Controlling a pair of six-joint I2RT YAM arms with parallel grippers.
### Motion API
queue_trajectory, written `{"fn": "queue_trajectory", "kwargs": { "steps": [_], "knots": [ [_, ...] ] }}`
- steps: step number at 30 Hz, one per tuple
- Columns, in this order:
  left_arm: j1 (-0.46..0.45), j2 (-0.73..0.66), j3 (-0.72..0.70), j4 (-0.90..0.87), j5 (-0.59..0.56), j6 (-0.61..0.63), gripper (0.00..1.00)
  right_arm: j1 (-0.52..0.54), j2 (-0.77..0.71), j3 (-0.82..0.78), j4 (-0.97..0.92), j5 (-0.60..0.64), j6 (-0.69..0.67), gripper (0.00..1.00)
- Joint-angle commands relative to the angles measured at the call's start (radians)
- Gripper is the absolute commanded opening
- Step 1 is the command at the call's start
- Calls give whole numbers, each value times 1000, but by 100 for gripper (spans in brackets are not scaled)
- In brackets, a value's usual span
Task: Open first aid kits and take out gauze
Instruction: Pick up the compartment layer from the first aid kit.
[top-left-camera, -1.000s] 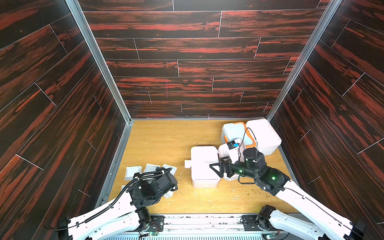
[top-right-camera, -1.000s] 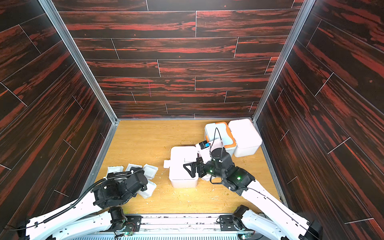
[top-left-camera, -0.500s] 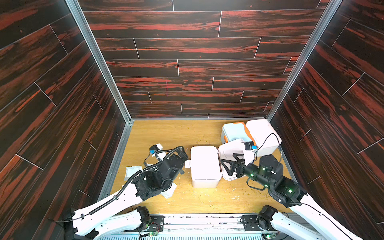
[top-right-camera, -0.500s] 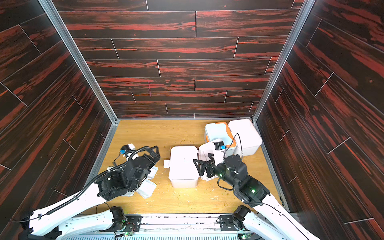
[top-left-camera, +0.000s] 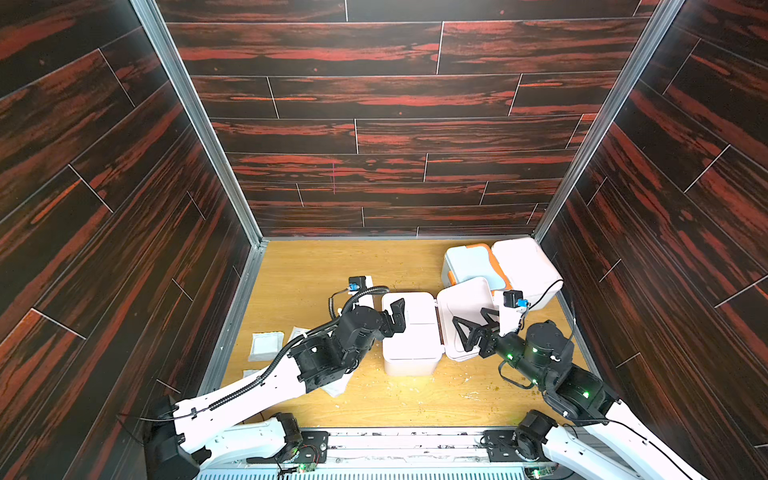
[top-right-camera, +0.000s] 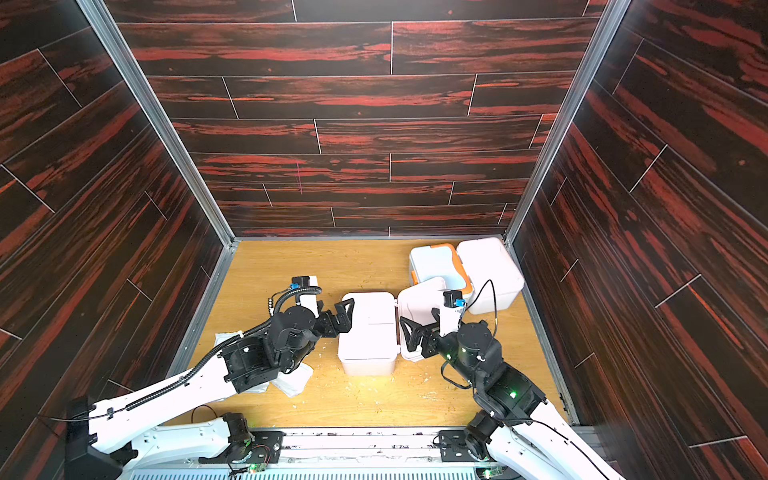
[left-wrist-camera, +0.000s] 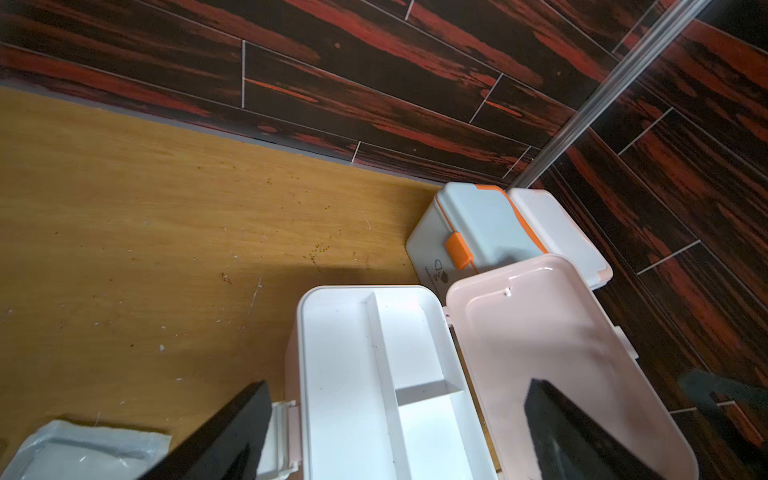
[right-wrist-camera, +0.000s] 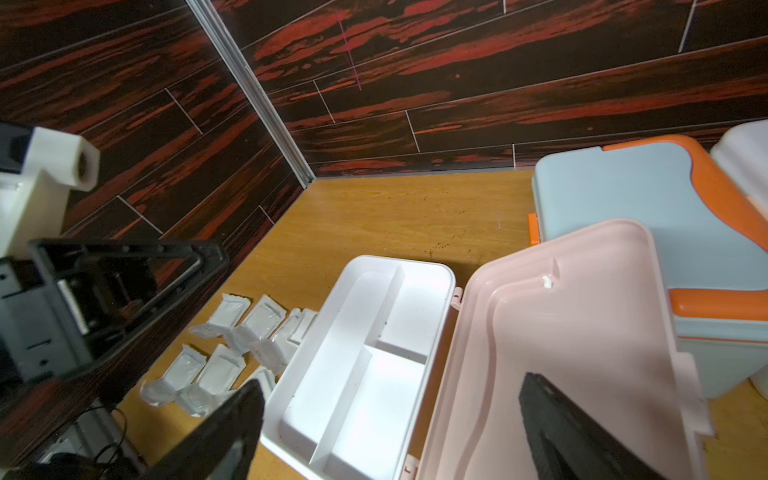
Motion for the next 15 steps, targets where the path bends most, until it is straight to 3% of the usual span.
{"fn": "queue_trajectory", "kwargs": {
  "steps": [1,7,15],
  "knots": [
    [5,3,-37,135,40,130,100,4,32,-15,56,92,13,99],
    [6,-11,-57,196,53,218,100,6,121,38,11,118,83,99],
    [8,-32,-66,183,109,260,100,4,202,131,-71,-40,44,99]
  ]
}}
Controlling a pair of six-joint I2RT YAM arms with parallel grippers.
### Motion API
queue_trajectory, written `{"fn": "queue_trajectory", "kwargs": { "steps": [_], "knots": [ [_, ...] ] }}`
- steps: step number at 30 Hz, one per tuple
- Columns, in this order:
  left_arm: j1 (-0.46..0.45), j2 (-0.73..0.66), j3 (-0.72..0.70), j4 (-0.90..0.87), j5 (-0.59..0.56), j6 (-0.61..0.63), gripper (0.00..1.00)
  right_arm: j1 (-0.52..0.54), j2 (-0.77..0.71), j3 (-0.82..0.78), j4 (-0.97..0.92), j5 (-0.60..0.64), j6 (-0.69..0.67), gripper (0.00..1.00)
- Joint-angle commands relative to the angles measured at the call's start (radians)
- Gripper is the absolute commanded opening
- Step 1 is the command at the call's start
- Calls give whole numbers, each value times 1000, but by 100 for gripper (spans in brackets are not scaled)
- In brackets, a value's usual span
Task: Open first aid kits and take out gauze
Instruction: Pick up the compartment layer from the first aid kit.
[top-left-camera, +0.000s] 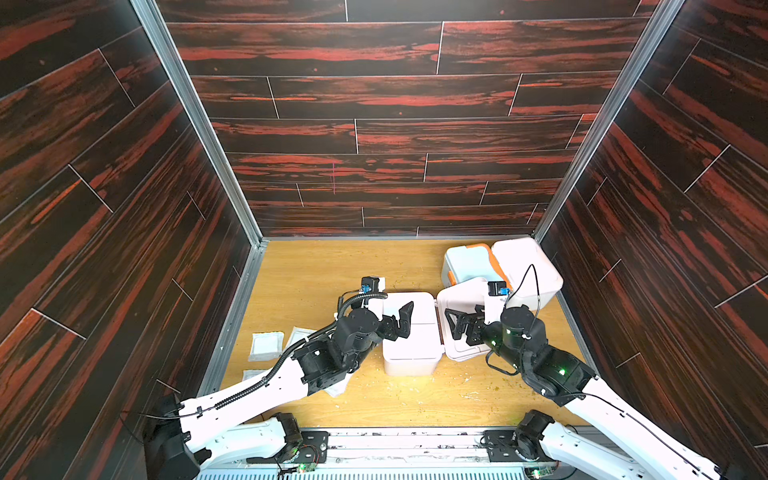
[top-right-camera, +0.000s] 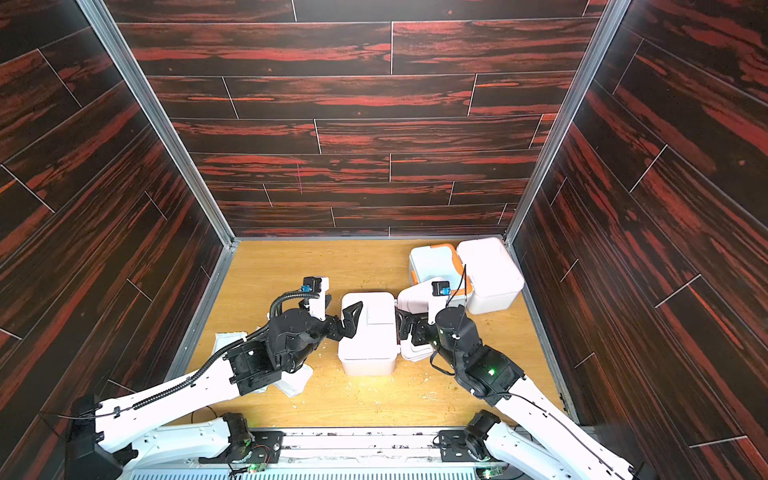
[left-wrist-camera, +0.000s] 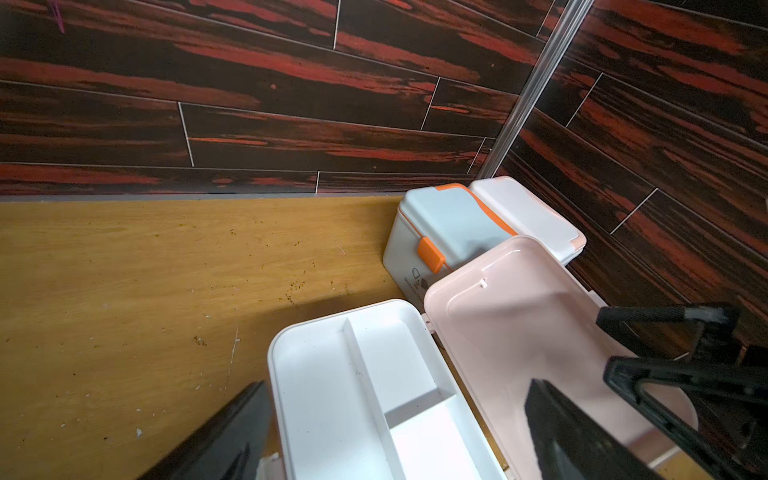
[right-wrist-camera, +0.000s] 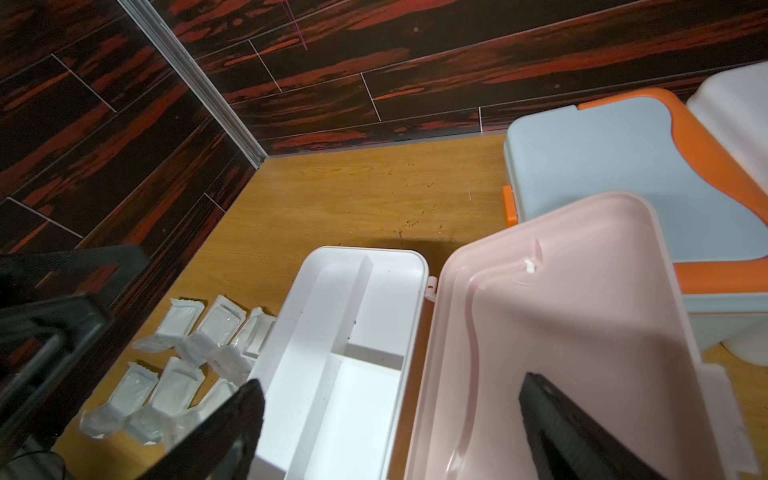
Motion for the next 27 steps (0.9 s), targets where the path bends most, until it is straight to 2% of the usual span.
{"fn": "queue_trajectory", "kwargs": {
  "steps": [1,7,19,27],
  "knots": [
    [7,-30,-20,23,41,31,100,3,18,42,-29,-121,-23,99],
    [8,-75,-58,25,73,-6,100,5,49,35,58,-274,-18,99],
    [12,-248,-210,-15,49,-115,100,12,403,275,-94,-287,54,82],
    [16,-321,-269,-55,23,-144,100,116,633,465,-280,-74,86,80]
  ]
}}
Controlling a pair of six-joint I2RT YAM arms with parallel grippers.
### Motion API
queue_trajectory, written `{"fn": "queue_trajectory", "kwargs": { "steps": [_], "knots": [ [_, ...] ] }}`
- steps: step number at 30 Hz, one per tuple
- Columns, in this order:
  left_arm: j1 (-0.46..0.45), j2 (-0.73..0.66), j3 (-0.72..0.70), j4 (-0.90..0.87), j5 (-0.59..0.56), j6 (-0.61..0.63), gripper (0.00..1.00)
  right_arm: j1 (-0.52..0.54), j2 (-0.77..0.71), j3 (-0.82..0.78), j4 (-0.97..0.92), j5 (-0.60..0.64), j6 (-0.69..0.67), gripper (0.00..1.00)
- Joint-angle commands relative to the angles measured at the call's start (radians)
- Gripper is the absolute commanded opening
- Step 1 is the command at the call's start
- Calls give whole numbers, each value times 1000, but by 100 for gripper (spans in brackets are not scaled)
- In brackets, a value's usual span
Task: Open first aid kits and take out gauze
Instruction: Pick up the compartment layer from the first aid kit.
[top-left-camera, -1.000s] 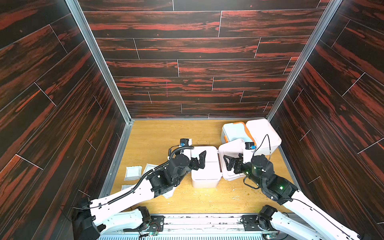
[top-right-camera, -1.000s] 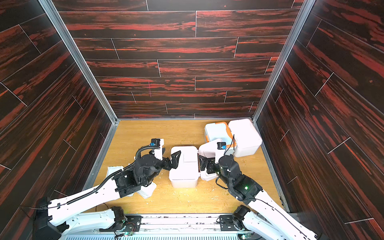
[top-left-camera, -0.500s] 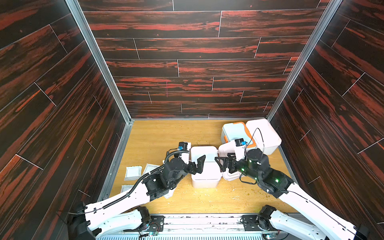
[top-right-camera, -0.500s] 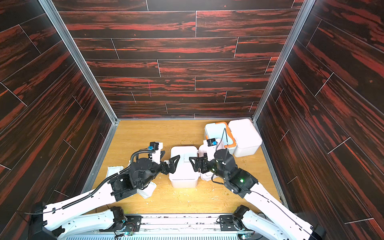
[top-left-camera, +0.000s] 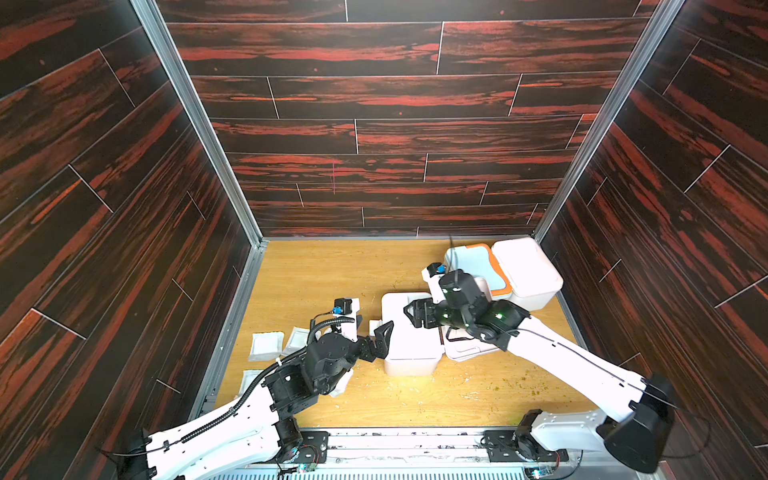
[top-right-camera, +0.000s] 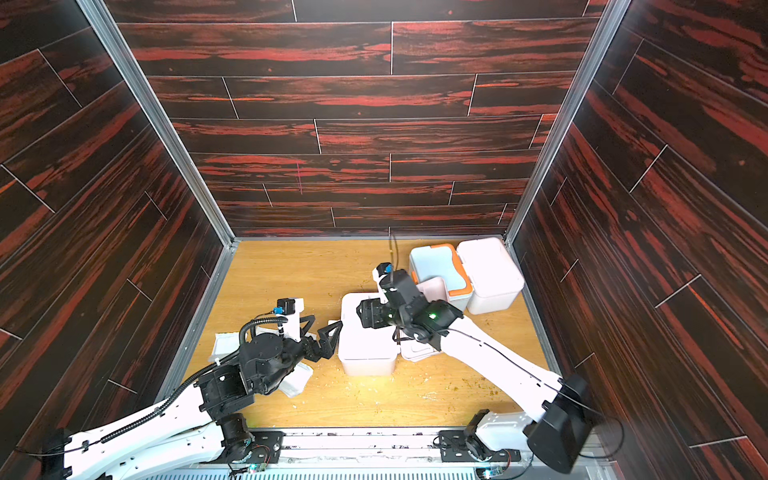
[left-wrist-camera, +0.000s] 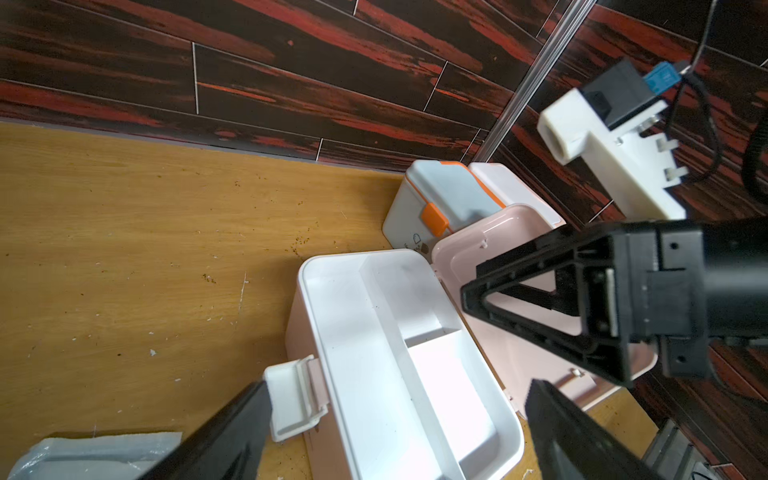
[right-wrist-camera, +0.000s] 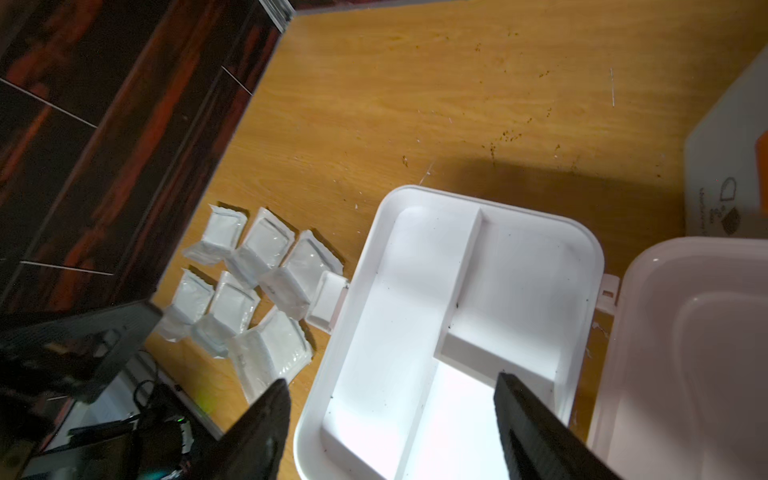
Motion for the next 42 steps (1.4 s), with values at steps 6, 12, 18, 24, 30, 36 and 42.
{"fn": "queue_trajectory", "kwargs": {
  "steps": [6,12,18,24,30,36,42],
  "knots": [
    [11,-58,-53,-23,-56,-47,100,69,192,158,-183,184,74,74],
    [26,-88,-90,-13,-46,-49,100,71,269,190,-194,197,117,61],
    [64,-50,-74,-22,91,-55,100,71,342,227,-218,251,150,52],
    [99,31,-34,-52,153,-86,100,72,418,267,-221,246,163,46],
    [104,37,-43,-58,133,-100,100,71,500,319,-222,224,177,34],
    [109,21,-66,-57,123,-113,100,71,562,368,-255,253,193,21],
    [112,26,-79,-47,127,-121,100,71,568,383,-261,289,201,14]
  ]
}}
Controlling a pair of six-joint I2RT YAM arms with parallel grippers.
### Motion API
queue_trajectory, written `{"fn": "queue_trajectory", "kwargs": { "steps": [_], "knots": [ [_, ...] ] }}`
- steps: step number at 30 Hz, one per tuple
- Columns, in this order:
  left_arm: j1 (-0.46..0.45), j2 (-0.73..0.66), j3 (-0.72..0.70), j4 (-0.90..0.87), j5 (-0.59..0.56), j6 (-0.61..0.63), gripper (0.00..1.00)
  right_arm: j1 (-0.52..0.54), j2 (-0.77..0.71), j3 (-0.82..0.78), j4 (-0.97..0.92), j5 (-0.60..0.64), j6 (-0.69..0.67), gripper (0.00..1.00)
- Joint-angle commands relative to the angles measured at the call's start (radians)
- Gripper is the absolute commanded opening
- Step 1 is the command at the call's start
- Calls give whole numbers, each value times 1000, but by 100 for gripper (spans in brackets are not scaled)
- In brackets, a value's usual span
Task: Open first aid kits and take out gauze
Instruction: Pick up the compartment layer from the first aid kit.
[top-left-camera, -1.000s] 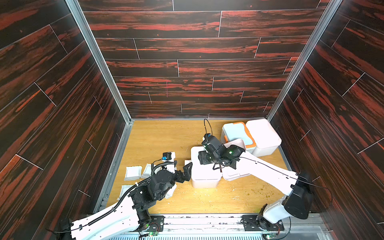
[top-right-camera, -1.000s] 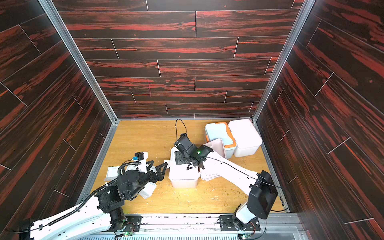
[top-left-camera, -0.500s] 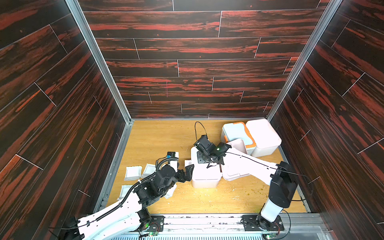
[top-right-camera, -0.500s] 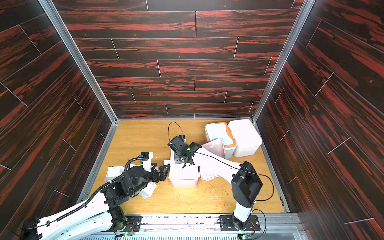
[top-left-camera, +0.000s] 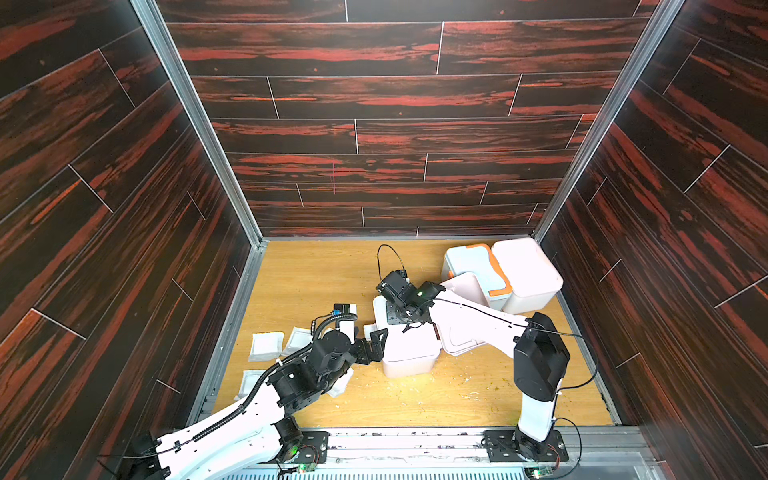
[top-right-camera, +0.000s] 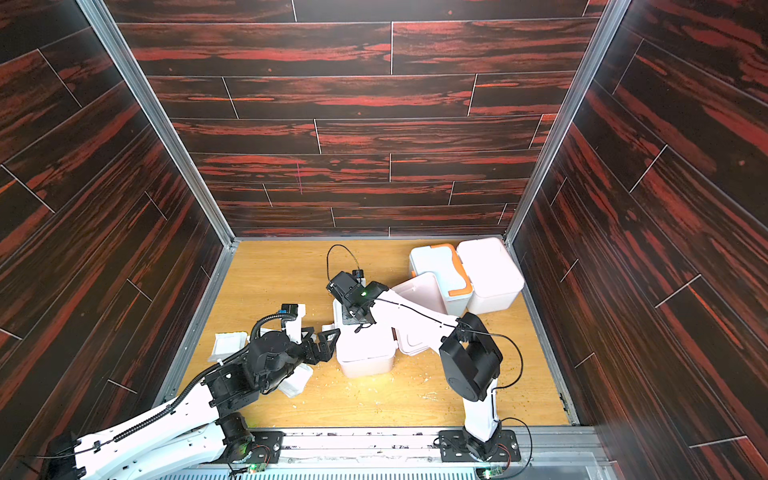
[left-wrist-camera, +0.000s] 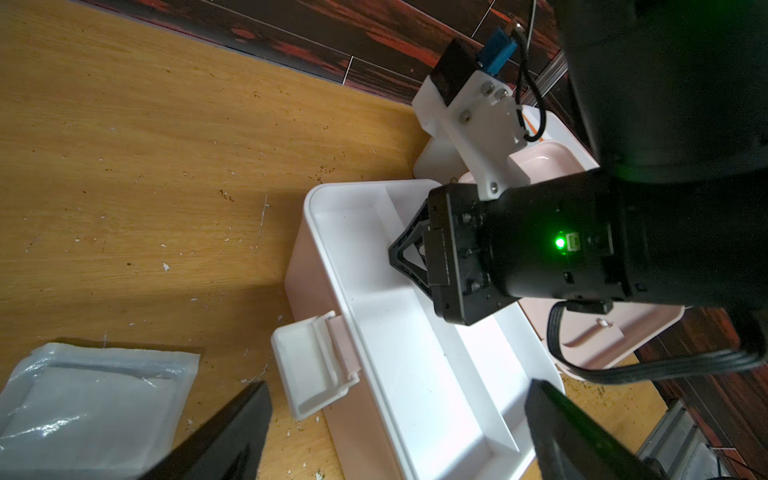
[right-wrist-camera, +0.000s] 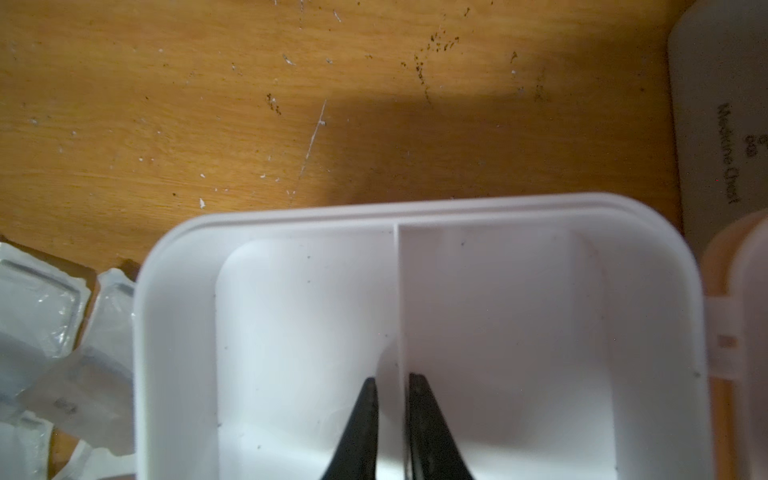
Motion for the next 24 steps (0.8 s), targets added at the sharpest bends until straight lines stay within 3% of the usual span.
{"fn": "queue_trajectory", "kwargs": {
  "steps": [1,7,24],
  "knots": [
    [7,-9,-10,2,-7,-14,100,5,36,28,-34,32,12,11],
    [10,-12,-16,12,-8,-15,100,4,37,49,-47,51,15,0],
    [10,-83,-33,36,5,-14,100,27,-34,120,-74,162,-22,0]
  ]
}}
